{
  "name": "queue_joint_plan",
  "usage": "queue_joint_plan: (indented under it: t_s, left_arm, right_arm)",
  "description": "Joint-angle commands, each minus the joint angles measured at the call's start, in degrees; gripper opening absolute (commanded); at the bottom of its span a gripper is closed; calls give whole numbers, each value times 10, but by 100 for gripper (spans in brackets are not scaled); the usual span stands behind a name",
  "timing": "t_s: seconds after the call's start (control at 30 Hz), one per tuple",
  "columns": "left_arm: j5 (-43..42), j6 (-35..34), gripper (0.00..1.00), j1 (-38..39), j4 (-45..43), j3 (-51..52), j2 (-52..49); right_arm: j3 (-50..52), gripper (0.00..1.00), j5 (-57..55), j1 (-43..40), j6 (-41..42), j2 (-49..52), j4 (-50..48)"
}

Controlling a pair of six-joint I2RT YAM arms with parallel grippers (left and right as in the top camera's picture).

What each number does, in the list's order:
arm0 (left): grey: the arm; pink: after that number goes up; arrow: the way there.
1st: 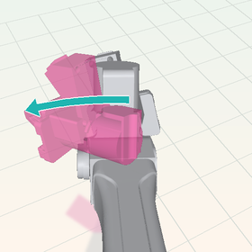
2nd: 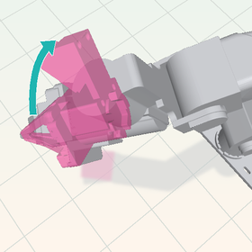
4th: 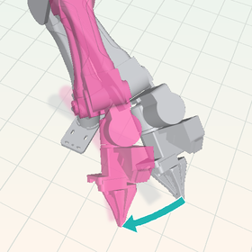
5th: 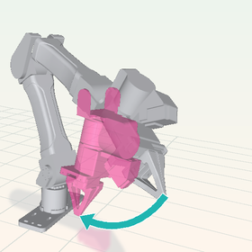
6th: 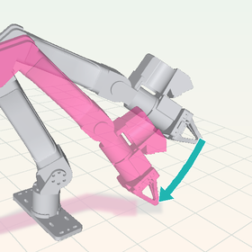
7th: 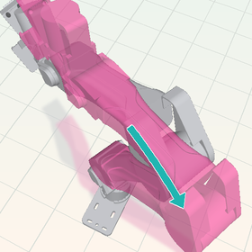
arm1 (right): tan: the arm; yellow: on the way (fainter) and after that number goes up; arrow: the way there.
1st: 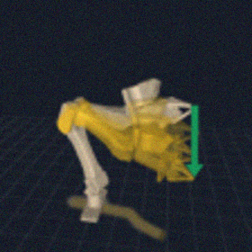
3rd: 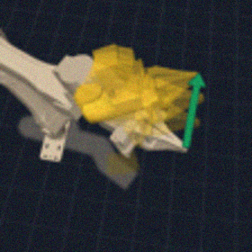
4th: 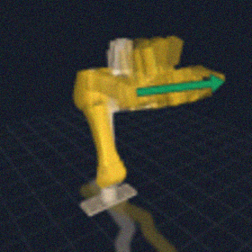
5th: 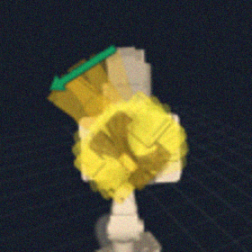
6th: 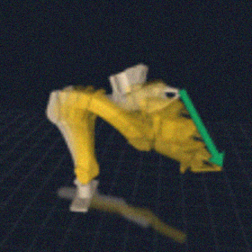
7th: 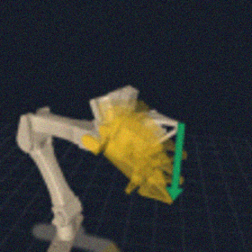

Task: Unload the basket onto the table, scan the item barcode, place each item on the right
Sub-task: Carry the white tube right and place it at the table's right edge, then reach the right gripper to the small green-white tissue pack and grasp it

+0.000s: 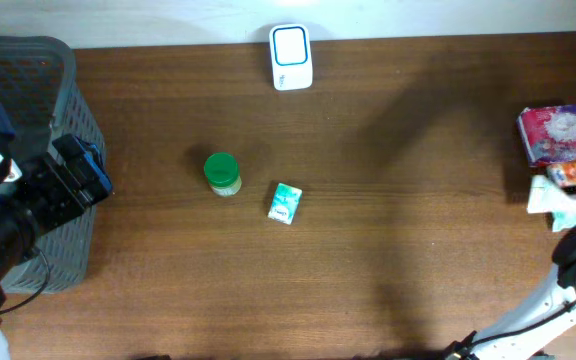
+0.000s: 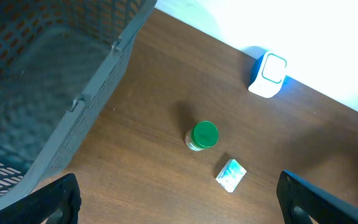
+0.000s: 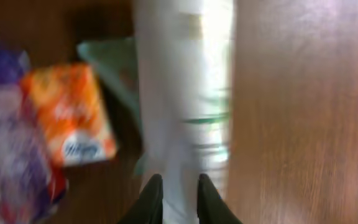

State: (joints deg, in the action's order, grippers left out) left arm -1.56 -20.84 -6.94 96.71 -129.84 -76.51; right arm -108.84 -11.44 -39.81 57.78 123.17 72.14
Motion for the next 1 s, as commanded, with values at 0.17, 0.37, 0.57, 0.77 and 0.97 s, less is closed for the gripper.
queue_joint_plan:
  t_s: [0.17,0.37,0.57,0.77,0.97]
  left_arm:
    - [-4,-6,99,-4,0,1,0]
    - [-4,-6,99,-4,0,1,0]
    - [-4,-6,99,-4,0,1,0]
    - [-4,-6,99,-4,0,1,0]
    - [-4,-6,99,-4,0,1,0]
  right_arm:
    - [4,30,-12,-109,-65,-2,18]
    - [18,22,110,-99,-212,-3,-10]
    - [-79,13,334,-87,-297,-47,30]
    - [-94,24,355,25,-347,-117,53]
    - [-79,77,336,285,-470,-92,89]
